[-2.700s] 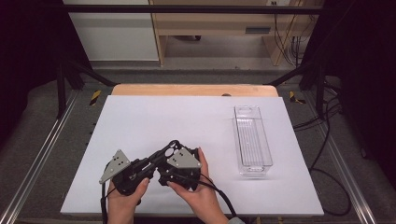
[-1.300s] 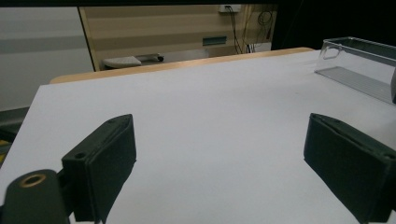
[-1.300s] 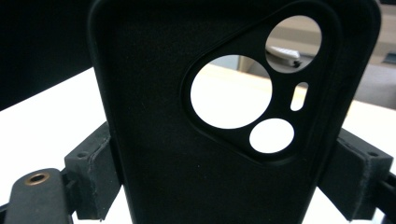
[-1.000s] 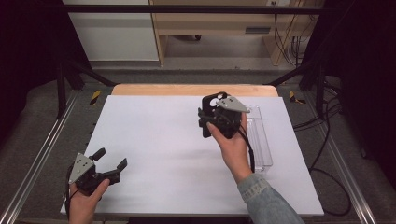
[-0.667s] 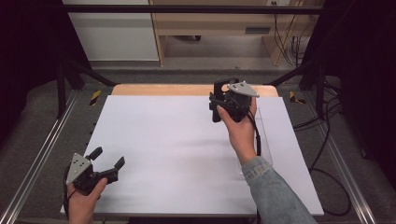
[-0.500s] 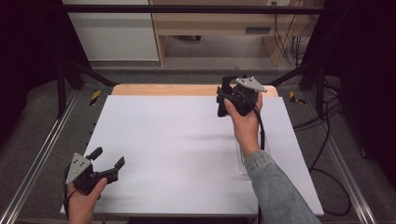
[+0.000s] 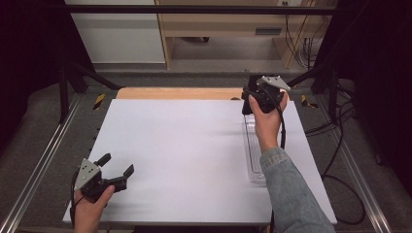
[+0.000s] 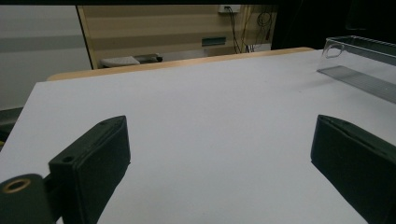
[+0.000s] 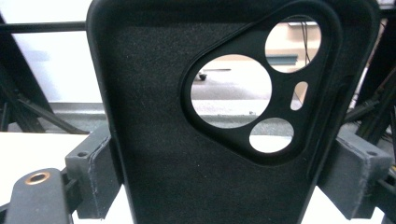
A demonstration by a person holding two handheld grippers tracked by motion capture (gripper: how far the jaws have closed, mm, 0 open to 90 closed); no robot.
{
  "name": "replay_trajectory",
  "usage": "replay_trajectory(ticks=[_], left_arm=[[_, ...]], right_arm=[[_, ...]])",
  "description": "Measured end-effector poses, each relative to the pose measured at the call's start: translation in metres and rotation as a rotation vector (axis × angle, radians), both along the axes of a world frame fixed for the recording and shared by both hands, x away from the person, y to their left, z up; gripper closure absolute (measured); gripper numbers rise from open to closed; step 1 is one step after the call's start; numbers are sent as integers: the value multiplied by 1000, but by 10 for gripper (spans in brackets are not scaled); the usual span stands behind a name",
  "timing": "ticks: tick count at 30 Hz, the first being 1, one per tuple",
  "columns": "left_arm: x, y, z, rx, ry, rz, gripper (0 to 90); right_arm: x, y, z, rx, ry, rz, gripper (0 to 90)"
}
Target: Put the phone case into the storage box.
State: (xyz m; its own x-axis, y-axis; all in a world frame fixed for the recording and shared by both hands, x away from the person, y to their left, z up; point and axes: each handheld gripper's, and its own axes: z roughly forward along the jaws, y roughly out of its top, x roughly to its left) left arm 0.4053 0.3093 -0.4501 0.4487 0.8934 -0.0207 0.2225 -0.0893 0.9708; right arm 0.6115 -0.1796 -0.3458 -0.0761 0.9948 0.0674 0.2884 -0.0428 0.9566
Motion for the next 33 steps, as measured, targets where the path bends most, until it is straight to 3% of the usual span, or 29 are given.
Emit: replay_trajectory(ticks=[22, 33], left_arm=[[1, -1, -1, 8, 6, -22, 51], [1, -4, -1, 18, 7, -40, 51]], right_arm=[[18, -21, -22, -6, 24, -68, 136], [26, -19, -37, -11, 52, -87, 136]])
